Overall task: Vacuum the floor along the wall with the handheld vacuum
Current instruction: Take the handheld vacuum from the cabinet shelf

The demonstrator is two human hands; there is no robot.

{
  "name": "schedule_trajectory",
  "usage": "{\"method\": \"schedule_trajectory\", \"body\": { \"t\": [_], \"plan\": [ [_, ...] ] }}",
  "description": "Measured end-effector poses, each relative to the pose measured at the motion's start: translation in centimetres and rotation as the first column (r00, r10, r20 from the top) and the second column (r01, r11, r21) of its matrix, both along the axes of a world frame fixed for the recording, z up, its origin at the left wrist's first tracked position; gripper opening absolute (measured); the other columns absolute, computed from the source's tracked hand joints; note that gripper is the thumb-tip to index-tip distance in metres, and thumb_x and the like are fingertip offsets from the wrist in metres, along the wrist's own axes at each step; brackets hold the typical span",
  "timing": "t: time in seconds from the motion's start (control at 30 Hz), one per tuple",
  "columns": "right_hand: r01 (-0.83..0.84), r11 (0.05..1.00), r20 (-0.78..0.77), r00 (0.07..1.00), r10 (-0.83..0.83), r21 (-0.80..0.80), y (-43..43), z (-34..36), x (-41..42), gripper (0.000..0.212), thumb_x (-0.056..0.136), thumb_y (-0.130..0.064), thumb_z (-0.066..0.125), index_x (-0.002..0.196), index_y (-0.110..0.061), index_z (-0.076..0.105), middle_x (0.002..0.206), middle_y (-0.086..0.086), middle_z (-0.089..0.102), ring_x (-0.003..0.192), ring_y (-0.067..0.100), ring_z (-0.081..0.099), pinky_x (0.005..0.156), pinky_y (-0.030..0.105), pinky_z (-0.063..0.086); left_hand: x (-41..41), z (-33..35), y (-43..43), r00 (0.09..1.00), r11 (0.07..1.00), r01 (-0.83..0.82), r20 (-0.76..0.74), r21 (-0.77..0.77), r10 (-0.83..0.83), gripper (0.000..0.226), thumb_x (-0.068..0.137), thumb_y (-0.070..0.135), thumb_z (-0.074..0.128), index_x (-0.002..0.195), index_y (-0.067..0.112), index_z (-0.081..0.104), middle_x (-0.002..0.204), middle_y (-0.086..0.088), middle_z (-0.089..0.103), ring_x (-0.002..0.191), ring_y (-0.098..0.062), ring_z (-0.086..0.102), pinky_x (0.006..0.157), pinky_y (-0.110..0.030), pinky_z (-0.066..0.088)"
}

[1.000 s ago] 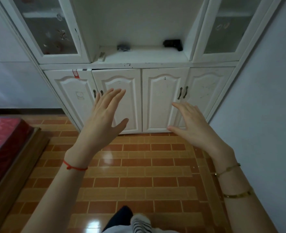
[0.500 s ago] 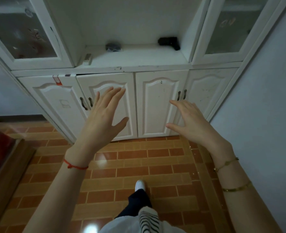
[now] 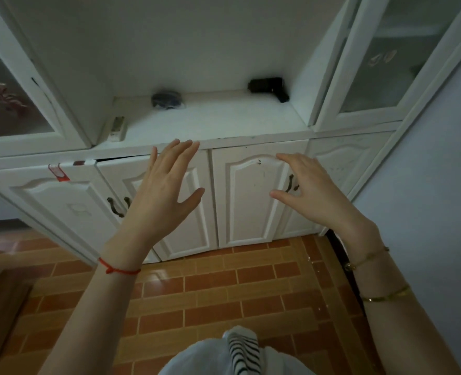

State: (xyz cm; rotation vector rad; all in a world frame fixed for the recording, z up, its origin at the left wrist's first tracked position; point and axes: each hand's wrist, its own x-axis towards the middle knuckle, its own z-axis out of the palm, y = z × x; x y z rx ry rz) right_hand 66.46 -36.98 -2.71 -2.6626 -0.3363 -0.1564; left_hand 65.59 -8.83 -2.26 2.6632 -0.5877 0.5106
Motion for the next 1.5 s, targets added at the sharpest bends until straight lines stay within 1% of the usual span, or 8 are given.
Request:
{"method": "schedule_trajectory", "body": {
  "t": [0.27,0.43,0.6,0.77,0.97,1.07,1.2,1.5],
  "plan": [
    [0.037,0.999,-0.025,0.999,-0.036,0.019,-0.2,-1.2,5.4,0.073,0.088,-0.043,0.063,0.149,-0.02,0.03,0.151,0.004,0.038,0.141,0.021,0.029,0.119,0.046,0.019,6.2,-1.0,-0.1,0.999,0.999,0.038,-0.038,0.007,-0.037,0.074,0.09,0.028,0.063,0.153,0.016,0.026,0.158,-0.007,0.032,0.151,-0.023,0.019,0.124,-0.049,0.008],
    [0.051,0.998,-0.032,0.998,-0.051,0.022,-0.7,-1.9,8.6,0.074,0.089,-0.043,0.063,0.15,-0.019,0.03,0.152,0.004,0.036,0.142,0.021,0.028,0.12,0.046,0.018,9.7,-1.7,-0.6,0.996,0.998,0.06,-0.06,-0.004,-0.061,0.074,0.089,0.027,0.063,0.152,0.015,0.027,0.157,-0.008,0.034,0.15,-0.024,0.021,0.123,-0.052,0.011],
    [0.054,0.998,-0.048,0.997,-0.052,0.028,-1.3,-2.7,12.1,0.074,0.089,-0.042,0.063,0.15,-0.019,0.029,0.152,0.004,0.037,0.141,0.021,0.029,0.119,0.045,0.018,13.4,-2.3,-1.3,0.994,0.997,0.078,-0.075,-0.009,-0.079,0.075,0.089,0.026,0.064,0.152,0.015,0.026,0.157,-0.008,0.034,0.15,-0.024,0.02,0.124,-0.051,0.011],
    [0.033,0.998,-0.049,0.998,-0.03,0.059,-2.6,-2.9,16.8,0.072,0.089,-0.042,0.063,0.149,-0.018,0.03,0.15,0.004,0.038,0.139,0.021,0.031,0.119,0.041,0.02,18.0,-2.6,-2.7,0.996,0.998,0.064,-0.069,0.0,-0.063,0.074,0.09,0.028,0.064,0.153,0.016,0.026,0.157,-0.007,0.034,0.15,-0.024,0.021,0.124,-0.048,0.009],
    [0.012,0.997,-0.046,0.999,-0.008,0.083,-4.8,-2.2,23.6,0.072,0.09,-0.042,0.062,0.15,-0.02,0.028,0.153,0.002,0.035,0.141,0.018,0.028,0.12,0.041,0.017,23.9,-2.3,-5.1,0.998,0.999,0.03,-0.054,-0.026,-0.032,0.073,0.091,0.025,0.065,0.152,0.016,0.026,0.156,-0.006,0.036,0.149,-0.023,0.022,0.124,-0.047,0.01],
    [0.014,0.995,-0.039,0.999,-0.01,0.094,-6.1,-1.8,27.3,0.071,0.09,-0.042,0.061,0.15,-0.02,0.029,0.154,0.001,0.034,0.141,0.018,0.03,0.119,0.041,0.021,26.8,-2.4,-6.5,0.998,0.999,0.014,-0.056,-0.042,-0.017,0.073,0.091,0.026,0.065,0.152,0.016,0.027,0.155,-0.005,0.036,0.149,-0.023,0.024,0.124,-0.048,0.013],
    [0.029,0.995,-0.041,0.999,-0.025,0.097,-7.9,-1.6,31.9,0.069,0.091,-0.043,0.059,0.149,-0.019,0.03,0.154,0.001,0.035,0.14,0.018,0.031,0.114,0.035,0.027,30.3,-2.5,-8.7,0.998,0.999,-0.018,-0.062,-0.049,0.015,0.072,0.091,0.026,0.065,0.152,0.015,0.029,0.154,-0.006,0.038,0.148,-0.025,0.026,0.123,-0.05,0.016],
    [-0.018,0.996,-0.083,0.996,0.025,0.09,-10.3,-2.2,38.5,0.067,0.092,-0.047,0.055,0.148,-0.02,0.031,0.152,0.002,0.036,0.14,0.019,0.031,0.112,0.035,0.028,35.0,-2.8,-12.3,0.993,0.994,-0.092,-0.078,-0.055,0.088,0.073,0.09,0.028,0.065,0.152,0.015,0.028,0.154,-0.007,0.038,0.148,-0.025,0.026,0.122,-0.053,0.016]
  ]
}}
